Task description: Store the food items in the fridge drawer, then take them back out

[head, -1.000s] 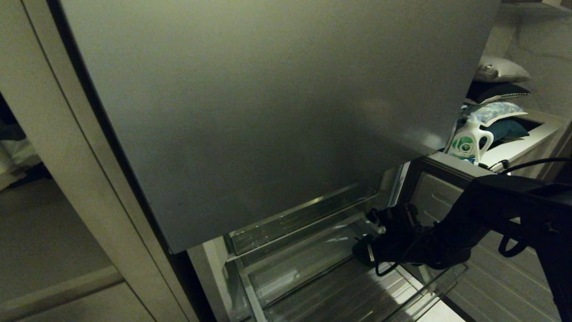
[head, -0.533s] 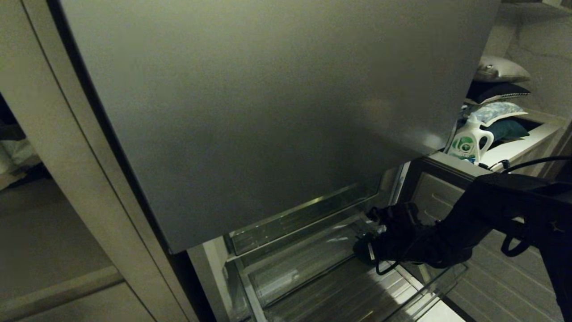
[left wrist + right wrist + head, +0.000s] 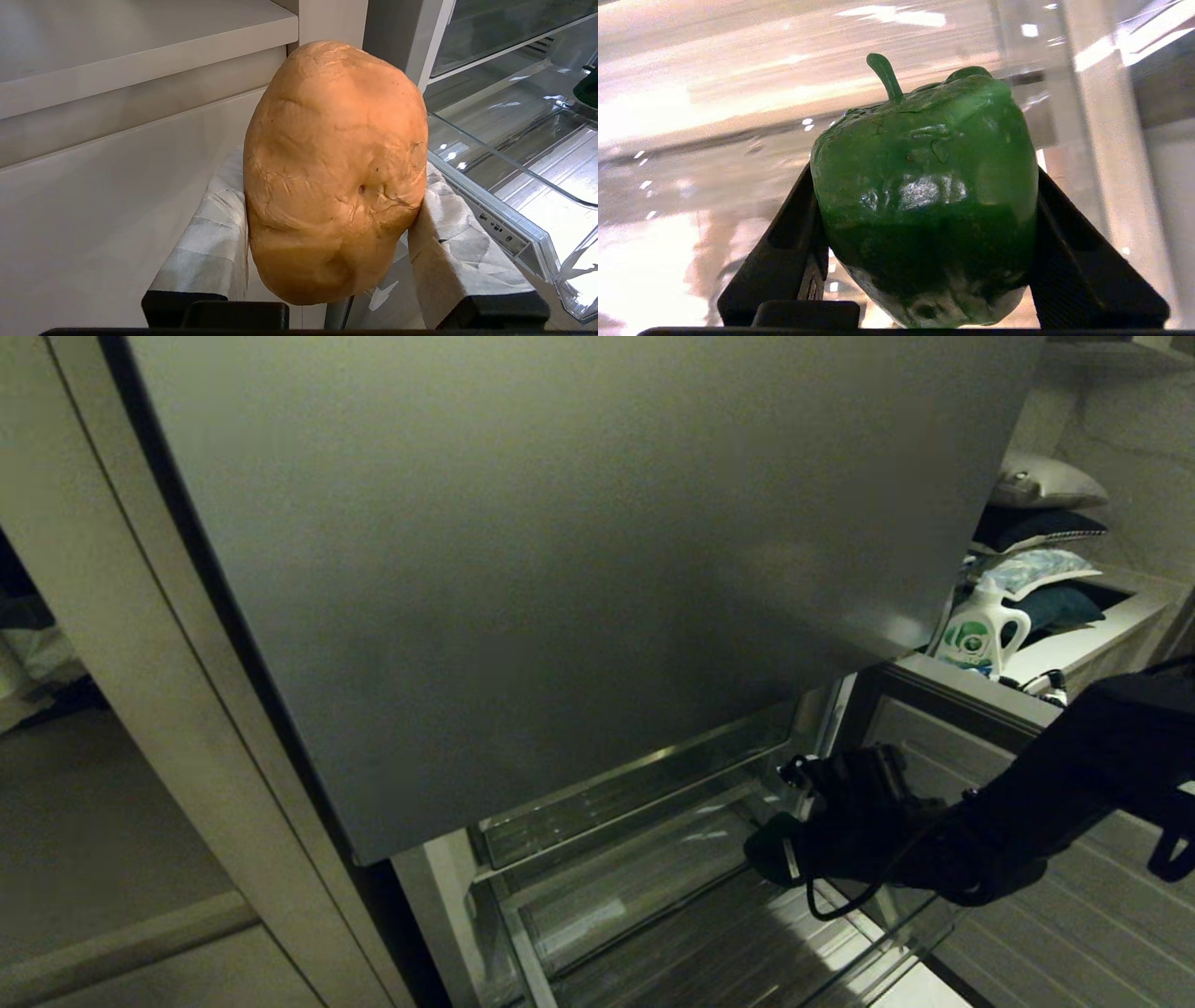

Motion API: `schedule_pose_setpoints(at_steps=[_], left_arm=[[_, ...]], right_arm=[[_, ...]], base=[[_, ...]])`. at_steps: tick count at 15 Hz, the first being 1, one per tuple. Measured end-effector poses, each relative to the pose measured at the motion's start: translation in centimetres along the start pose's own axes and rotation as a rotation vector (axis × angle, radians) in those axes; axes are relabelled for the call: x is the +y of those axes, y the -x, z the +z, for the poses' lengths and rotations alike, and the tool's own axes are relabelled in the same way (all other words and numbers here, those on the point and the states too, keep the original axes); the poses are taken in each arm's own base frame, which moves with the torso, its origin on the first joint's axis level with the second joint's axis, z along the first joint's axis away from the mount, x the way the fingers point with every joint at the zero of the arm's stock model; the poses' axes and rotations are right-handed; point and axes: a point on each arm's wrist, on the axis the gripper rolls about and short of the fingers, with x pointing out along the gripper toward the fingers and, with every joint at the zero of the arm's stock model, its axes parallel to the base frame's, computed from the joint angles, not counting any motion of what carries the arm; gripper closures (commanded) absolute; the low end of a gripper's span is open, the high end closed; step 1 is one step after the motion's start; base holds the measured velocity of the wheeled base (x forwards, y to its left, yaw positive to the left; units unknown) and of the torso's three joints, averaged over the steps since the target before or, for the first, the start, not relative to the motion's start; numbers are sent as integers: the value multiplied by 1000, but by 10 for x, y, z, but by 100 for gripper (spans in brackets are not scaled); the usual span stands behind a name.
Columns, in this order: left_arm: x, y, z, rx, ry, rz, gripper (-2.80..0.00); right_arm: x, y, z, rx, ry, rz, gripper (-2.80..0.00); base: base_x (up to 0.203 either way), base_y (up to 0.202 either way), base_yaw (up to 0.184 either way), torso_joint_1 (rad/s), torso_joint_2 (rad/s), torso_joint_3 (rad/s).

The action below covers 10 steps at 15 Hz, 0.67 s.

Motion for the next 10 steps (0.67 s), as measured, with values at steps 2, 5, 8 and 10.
schedule_pose_setpoints(at_steps=[2, 5, 8, 10], left_arm=[[0, 0, 0, 0, 0, 0, 0], [0, 0, 0, 0, 0, 0, 0], [0, 0, 0, 0, 0, 0, 0], [0, 0, 0, 0, 0, 0, 0]], right_arm=[[3, 13, 1, -14, 5, 4, 0], [7, 35, -1, -27, 10, -2, 0], [8, 60, -4, -49, 12, -1, 0], [9, 79, -6, -71, 13, -1, 0]], base=[[0, 0, 0, 0, 0, 0], [0, 0, 0, 0, 0, 0], [0, 0, 0, 0, 0, 0], [0, 0, 0, 0, 0, 0]])
